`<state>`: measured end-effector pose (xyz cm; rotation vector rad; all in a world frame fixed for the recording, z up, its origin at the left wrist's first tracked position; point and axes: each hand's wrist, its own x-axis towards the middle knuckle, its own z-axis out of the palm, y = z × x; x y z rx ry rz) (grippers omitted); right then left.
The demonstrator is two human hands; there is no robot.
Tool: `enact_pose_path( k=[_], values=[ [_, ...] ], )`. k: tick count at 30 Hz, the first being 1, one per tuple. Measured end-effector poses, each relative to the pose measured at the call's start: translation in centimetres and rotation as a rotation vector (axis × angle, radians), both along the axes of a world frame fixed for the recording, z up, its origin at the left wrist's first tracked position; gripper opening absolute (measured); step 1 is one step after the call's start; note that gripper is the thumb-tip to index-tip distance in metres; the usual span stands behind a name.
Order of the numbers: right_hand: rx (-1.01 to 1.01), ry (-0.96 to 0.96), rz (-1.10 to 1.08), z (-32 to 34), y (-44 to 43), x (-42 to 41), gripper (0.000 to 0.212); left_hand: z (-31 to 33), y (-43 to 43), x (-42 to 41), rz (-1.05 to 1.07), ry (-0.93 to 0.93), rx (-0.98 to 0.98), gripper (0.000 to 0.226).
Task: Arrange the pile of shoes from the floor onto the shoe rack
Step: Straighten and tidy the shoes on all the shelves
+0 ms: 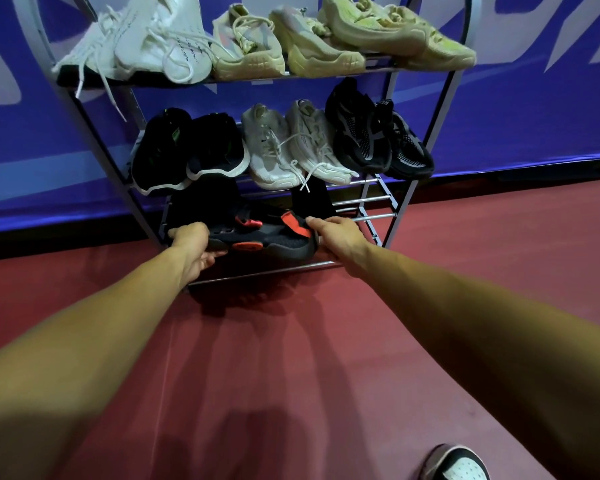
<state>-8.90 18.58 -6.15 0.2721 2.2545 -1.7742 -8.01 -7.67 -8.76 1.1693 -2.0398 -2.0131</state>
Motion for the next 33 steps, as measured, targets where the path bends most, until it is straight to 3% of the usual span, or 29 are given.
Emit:
enact_pose_path(
  k=[2, 5, 8, 9, 12, 18, 22, 25, 30, 32, 33],
  values=[
    [0.041, -0.045, -0.065, -0.4, -0.5, -0.2, 0.045, -0.2, -0.2, -0.1, 0.024, -0.008, -0.013, 0.056],
    [-0.041, -0.140, -0.021, -0.4, -1.2, 0.3, 0.045, -0.1, 0.3, 0.3, 0.060, 0.015, 0.015, 0.055],
    [-0.131, -0.117, -0.021, -0.6, -2.1, 0.6, 0.055, 1.0, 1.1, 1.5, 0.049, 0.058, 0.118, 0.064],
    [-0.186, -0.098, -0.057, -0.5, -2.3, 0.5, 0.055, 1.5, 1.4, 2.0, 0.037, 0.076, 0.159, 0.063],
    [-0.250, -0.097, -0.125, 0.6, -2.7, 0.6, 0.027, 2.5, 1.9, 2.9, 0.032, 0.120, 0.174, 0.042],
    [-0.178, -0.089, -0.230, 1.2, -2.8, 0.3, 0.024, 2.5, 0.9, 3.1, 0.089, 0.096, -0.068, 0.064],
    [-0.192, -0.073, -0.318, 0.8, -1.9, -0.7, 0.050, 2.2, -0.4, 3.1, -0.029, 0.054, -0.241, 0.048],
    [-0.165, -0.050, -0.341, 0.7, -1.1, -1.2, 0.056, 2.1, -0.6, 3.2, -0.173, 0.019, -0.318, 0.043],
    [-0.231, 0.006, -0.366, 0.8, -0.2, -1.8, 0.054, 2.3, -0.1, 3.5, -0.331, -0.074, -0.059, 0.033],
    [-0.263, 0.002, -0.316, 0.9, -0.3, -1.8, 0.048, 2.7, 0.1, 3.7, -0.376, -0.139, 0.061, 0.010],
    [-0.284, -0.008, -0.278, 1.0, -0.5, -1.7, 0.046, 2.7, 0.2, 3.9, -0.400, -0.165, 0.112, 0.010]
  ],
)
